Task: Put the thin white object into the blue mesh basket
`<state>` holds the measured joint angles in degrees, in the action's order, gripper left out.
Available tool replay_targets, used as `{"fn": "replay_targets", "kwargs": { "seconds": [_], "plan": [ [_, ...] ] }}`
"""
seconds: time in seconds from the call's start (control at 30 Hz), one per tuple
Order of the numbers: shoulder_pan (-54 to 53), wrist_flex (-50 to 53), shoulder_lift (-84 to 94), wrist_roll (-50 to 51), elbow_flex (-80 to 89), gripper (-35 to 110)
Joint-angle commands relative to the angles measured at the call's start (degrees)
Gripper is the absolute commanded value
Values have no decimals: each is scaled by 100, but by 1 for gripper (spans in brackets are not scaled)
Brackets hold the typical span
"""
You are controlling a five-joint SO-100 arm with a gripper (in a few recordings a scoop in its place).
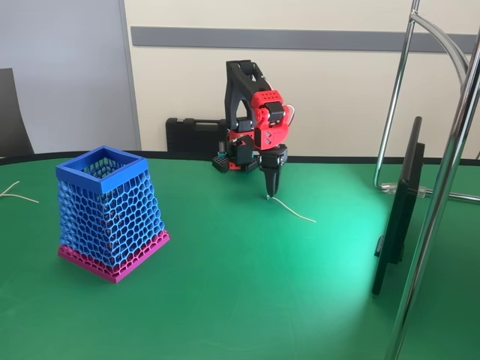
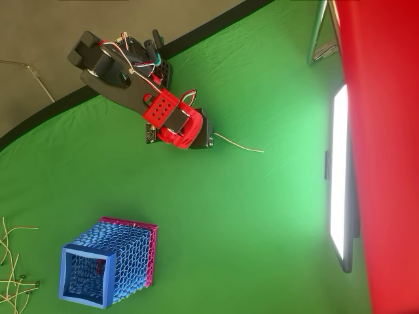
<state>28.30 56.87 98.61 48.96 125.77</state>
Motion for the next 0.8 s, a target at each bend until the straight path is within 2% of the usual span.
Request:
{"fn": "replay_targets", "kwargs": {
  "seconds": [0.0,0.43,0.77],
  "plan": [
    [0,-70,-53,9,-18,15],
    [211,18,-114,-193,114,16],
    [-9,0,-360,-290,123,15]
  ]
}}
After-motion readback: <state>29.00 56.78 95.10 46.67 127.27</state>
